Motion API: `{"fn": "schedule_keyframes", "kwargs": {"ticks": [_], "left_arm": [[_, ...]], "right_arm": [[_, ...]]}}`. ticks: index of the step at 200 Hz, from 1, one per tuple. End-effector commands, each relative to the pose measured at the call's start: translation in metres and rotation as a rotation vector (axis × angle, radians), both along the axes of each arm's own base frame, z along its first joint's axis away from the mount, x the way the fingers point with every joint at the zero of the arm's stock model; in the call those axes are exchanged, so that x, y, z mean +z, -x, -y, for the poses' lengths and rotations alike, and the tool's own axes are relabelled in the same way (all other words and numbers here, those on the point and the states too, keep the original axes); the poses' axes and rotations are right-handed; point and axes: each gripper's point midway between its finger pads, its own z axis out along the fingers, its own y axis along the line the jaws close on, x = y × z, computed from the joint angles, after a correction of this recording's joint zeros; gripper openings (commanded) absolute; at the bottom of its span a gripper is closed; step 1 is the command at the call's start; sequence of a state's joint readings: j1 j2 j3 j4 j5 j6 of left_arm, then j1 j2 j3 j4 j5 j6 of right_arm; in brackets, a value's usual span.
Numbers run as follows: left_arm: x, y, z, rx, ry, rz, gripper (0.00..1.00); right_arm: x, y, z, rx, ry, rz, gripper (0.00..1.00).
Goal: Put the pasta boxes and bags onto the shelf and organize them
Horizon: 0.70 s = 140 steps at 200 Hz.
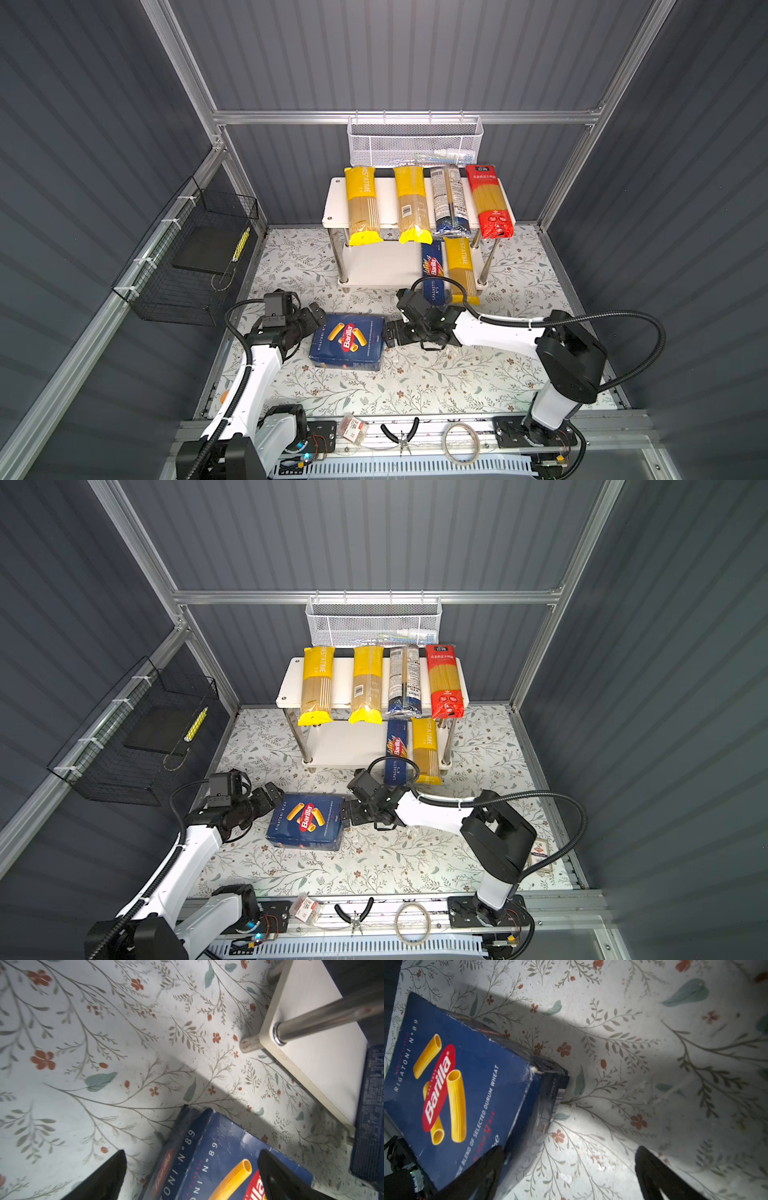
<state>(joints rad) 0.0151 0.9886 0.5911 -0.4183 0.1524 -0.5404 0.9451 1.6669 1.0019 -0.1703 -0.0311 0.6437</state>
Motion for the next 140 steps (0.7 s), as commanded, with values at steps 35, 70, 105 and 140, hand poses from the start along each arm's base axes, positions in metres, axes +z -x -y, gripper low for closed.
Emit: {"fn": "schedule_keyframes", "kwargs": {"ticks": [35,70,105,140], "left_arm": [[-0.005,0.013,0.013,-0.082,0.037,0.052,0.99],[-0.015,0.019,0.033,-0.145,0.142,0.081,0.99],[-0.027,0.028,0.042,-0.178,0.190,0.067,0.99],[-0.022,0.031,0.050,-0.205,0.236,0.110,0.99]], "right_arm": [[0.028,0.017,-0.005,-0.027,-0.236,0.025,0.99],[0.023,0.031,-0.019,0.006,-0.270,0.009,0.94],[0.014,0.048,-0.033,0.028,-0.311,-0.036,0.87],[0.002,0.056,-0.042,0.026,-0.335,-0.082,0.86]]}}
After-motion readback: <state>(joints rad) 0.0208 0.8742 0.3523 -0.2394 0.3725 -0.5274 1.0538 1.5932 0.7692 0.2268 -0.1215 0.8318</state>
